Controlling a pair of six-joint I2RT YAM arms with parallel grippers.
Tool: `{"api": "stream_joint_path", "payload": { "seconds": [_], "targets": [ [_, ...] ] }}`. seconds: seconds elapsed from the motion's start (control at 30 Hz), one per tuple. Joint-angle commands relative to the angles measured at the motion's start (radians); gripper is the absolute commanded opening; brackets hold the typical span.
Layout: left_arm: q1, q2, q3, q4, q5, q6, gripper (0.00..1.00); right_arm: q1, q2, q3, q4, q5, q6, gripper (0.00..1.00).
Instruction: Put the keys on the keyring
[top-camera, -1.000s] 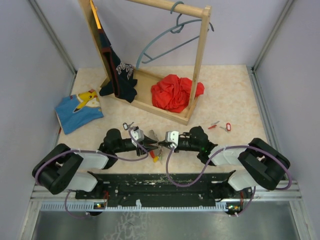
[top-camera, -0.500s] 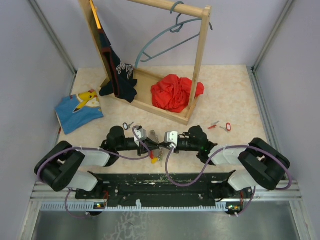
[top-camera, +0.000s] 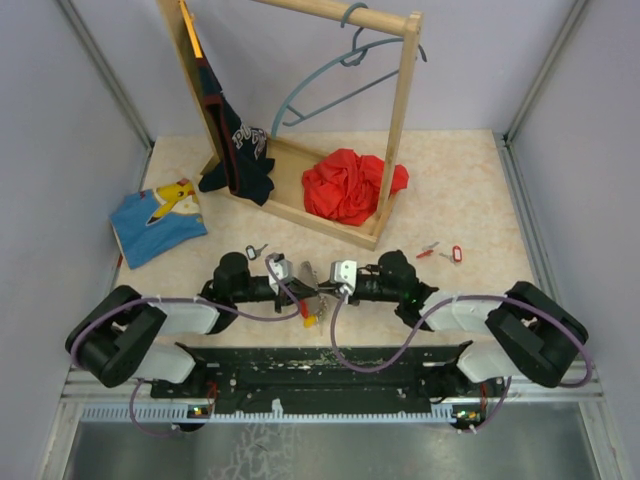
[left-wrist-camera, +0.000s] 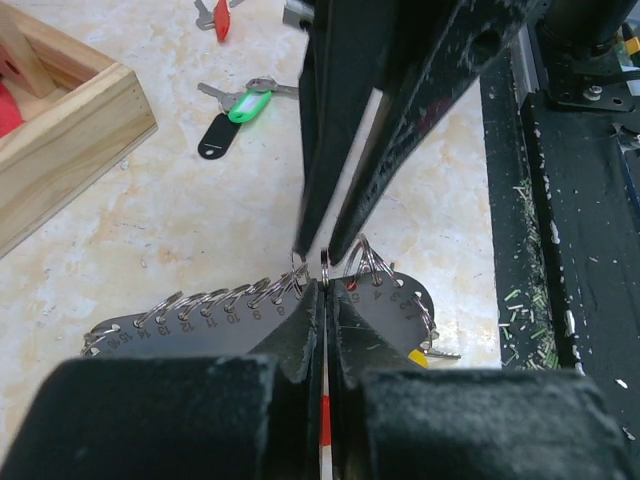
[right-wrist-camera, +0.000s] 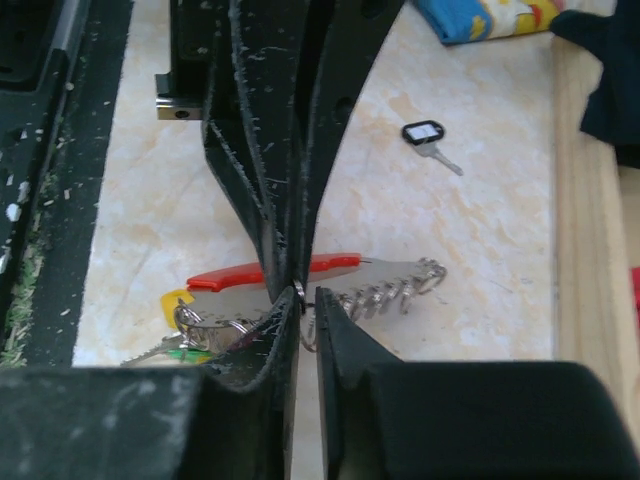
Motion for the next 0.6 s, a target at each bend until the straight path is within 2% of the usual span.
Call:
{"api": "stream_joint_path", "payload": {
  "seconds": [0.0,0.07,0.2,0.57],
  "targets": [
    [0.003,-0.043,-0.033,0.059,-0.022,0.030,0.00,-0.006,-0.107,0.020,0.027,0.087,0.030,0.17],
    [0.003,-0.050,-0.055,0.105,-0.031,0.032,0.00,-0.005,-0.147,0.007,0.002,0.140,0.039,0.20],
    [0.002,-0.058,-0.079,0.163,-0.033,0.030,0.00,-0.006,-0.182,-0.001,-0.048,0.210,0.038,0.20],
    [0.003,-0.068,-0.115,0.278,-0.076,0.013,0.00,0.046,-0.098,0.009,-0.044,0.166,0.079,0.19]
  ]
}}
